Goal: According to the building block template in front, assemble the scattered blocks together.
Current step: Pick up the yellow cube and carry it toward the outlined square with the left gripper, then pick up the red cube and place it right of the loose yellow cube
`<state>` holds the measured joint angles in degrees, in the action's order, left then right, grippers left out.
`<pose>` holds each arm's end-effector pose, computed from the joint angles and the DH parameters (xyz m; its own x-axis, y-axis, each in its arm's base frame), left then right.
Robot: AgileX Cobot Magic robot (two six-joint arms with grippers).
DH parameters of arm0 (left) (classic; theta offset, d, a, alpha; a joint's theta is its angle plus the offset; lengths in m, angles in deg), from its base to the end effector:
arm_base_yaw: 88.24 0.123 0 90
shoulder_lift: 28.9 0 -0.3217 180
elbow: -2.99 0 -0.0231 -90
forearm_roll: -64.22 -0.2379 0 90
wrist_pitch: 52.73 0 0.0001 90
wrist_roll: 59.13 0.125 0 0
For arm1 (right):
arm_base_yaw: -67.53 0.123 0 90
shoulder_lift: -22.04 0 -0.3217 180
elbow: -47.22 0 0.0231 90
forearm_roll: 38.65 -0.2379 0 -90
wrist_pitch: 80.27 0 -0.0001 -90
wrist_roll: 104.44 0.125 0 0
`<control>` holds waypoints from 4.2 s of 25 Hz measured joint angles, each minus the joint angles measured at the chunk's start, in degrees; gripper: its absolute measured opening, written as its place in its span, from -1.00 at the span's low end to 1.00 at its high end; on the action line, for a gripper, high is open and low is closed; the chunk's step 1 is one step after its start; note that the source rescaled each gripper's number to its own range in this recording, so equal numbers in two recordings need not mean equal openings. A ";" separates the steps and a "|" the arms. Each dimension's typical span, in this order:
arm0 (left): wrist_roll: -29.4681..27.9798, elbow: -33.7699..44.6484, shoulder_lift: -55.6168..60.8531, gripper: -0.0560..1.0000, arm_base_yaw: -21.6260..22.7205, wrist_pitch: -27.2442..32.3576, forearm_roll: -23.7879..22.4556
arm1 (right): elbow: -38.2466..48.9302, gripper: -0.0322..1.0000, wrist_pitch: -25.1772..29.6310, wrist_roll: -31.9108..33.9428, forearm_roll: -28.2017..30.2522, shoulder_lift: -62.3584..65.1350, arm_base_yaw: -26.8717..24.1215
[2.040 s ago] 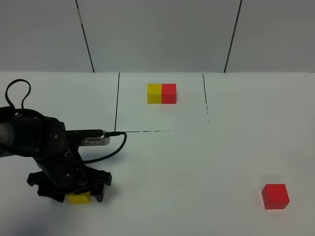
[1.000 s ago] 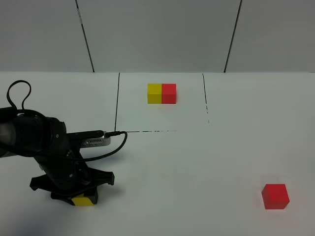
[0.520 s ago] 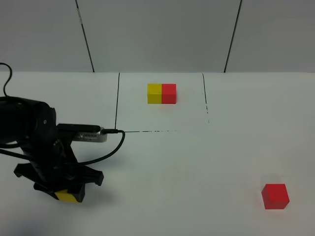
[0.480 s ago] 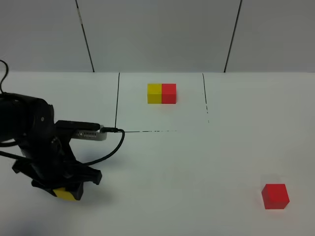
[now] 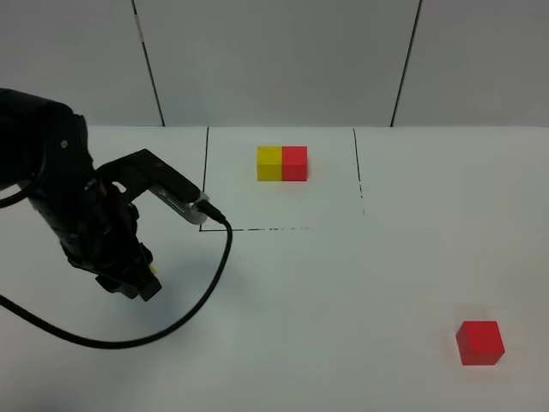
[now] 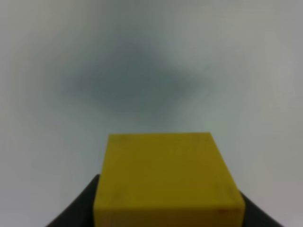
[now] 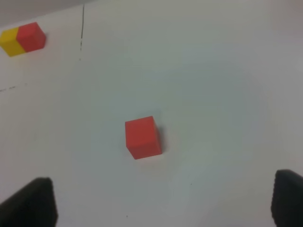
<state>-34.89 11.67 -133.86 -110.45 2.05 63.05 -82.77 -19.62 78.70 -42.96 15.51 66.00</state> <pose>0.3112 -0.1248 0.2371 -0.6646 0.7263 -0.1753 0.7220 0.6847 0.0994 -0.0227 0.0088 0.2531 -0.4567 0.1036 -0.8836 0.0102 0.9937 0.1113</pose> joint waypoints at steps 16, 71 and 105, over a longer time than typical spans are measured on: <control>18.52 -34.85 -28.68 -0.88 -14.19 12.12 -5.83 | 0.00 0.62 0.00 0.00 0.00 0.00 0.00; 28.07 -45.80 -43.71 -0.89 -19.98 4.46 2.80 | 0.00 0.62 0.00 -0.05 0.00 0.00 0.00; 3.84 -45.64 -31.57 0.84 -15.54 13.00 3.37 | 0.00 0.62 0.00 -0.05 0.00 0.00 0.00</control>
<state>-31.05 -33.97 -165.44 -125.99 15.05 66.42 -82.77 -19.62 78.65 -42.96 15.51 66.00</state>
